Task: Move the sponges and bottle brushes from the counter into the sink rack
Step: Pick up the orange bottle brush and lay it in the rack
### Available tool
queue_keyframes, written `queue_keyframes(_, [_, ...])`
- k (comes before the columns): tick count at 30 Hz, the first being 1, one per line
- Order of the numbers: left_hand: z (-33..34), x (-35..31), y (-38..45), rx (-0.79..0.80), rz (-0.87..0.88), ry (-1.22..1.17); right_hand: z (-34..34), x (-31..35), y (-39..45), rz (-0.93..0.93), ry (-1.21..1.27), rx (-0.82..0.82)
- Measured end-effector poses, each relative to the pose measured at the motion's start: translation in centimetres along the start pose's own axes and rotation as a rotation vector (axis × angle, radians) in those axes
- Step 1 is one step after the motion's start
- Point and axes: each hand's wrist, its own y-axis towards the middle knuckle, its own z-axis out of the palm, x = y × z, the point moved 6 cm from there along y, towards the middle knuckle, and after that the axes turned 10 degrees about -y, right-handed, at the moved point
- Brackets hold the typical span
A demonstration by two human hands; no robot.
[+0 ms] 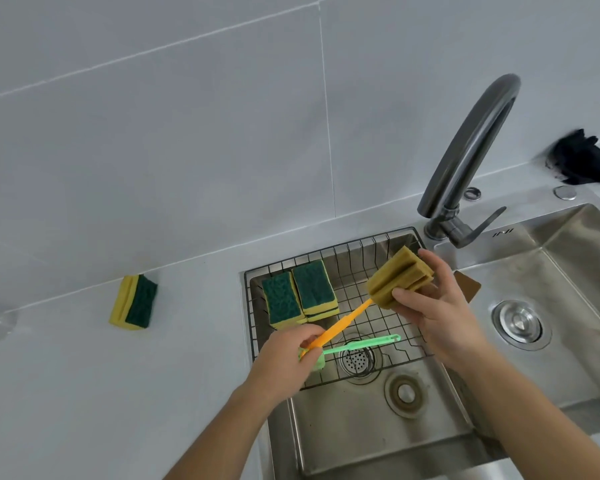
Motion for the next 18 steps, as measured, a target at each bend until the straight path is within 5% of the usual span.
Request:
queue_keyframes(4, [-0.8,0.6,1.4,0.025,0.025,0.133,-2.0,-0.1,1.6,0.011,-0.326,0.132])
queue_keyframes(11, [-0.2,1.7,3.6,0.092,0.104,0.415,-3.3,-1.9,5.1,0.000,-1.323,0.345])
queue_keyframes(18, [1.5,3.0,5.0,0.135,0.084,0.560,-2.2,-4.4,6.7,-0.053,-1.566,0.334])
